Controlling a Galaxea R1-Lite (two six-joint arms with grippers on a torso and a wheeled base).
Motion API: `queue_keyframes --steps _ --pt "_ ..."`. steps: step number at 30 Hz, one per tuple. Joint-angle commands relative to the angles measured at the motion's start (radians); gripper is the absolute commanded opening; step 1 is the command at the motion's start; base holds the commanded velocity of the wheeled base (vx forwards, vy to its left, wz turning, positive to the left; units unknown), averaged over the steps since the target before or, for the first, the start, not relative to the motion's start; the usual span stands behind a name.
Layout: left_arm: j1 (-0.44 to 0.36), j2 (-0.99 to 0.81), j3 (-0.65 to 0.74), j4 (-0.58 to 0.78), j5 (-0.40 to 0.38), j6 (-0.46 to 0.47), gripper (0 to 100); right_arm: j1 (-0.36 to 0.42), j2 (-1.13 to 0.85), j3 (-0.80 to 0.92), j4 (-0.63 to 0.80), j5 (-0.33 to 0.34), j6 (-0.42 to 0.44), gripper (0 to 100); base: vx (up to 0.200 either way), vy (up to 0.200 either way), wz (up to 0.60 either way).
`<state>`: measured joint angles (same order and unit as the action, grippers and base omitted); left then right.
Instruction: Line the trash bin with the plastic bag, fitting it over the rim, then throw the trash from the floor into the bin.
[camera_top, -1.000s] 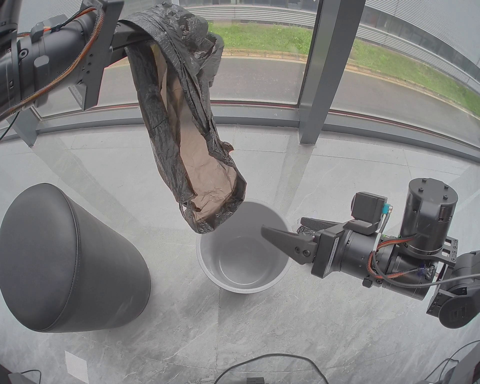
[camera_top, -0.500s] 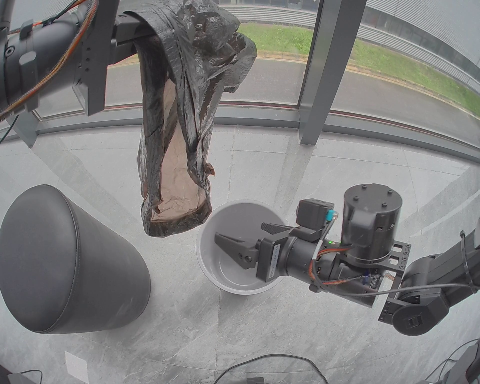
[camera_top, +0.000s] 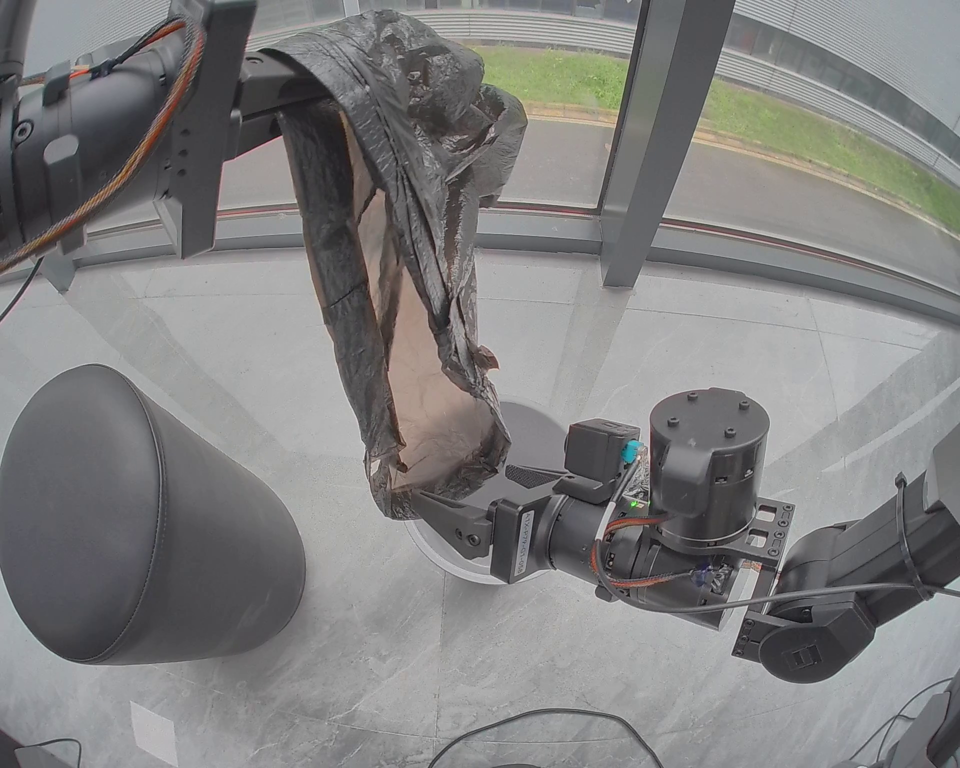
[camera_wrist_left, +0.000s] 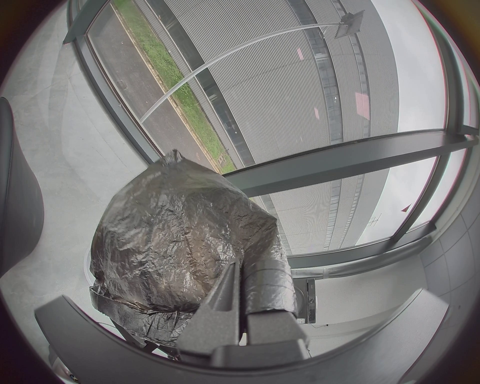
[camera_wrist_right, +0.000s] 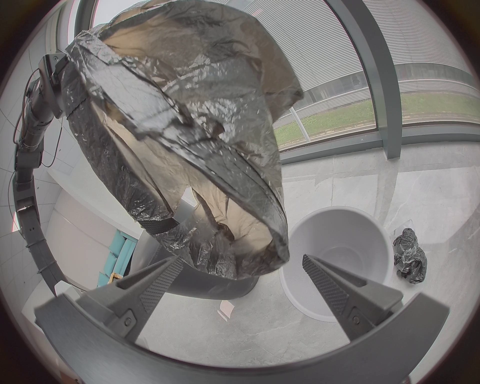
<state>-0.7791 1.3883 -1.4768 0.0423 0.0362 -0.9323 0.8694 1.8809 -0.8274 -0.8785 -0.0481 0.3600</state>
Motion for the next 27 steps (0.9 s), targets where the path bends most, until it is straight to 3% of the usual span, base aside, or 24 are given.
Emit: queue_keyframes --steps 1,22,27 --pt "0.000 0.000 0.001 0.001 0.002 0.000 0 -0.001 0.003 0.001 0.000 0.001 0.000 100 0.000 0.000 0.00" --pt "-0.017 -0.006 0.001 -0.001 -0.005 -0.019 0 0.008 0.061 -0.045 -0.011 -0.004 0.000 100 0.000 0.000 0.00" --pt "-0.037 -0.017 0.000 -0.001 -0.047 -0.060 0 0.028 0.109 -0.130 -0.013 -0.081 -0.001 100 0.000 0.000 0.00"
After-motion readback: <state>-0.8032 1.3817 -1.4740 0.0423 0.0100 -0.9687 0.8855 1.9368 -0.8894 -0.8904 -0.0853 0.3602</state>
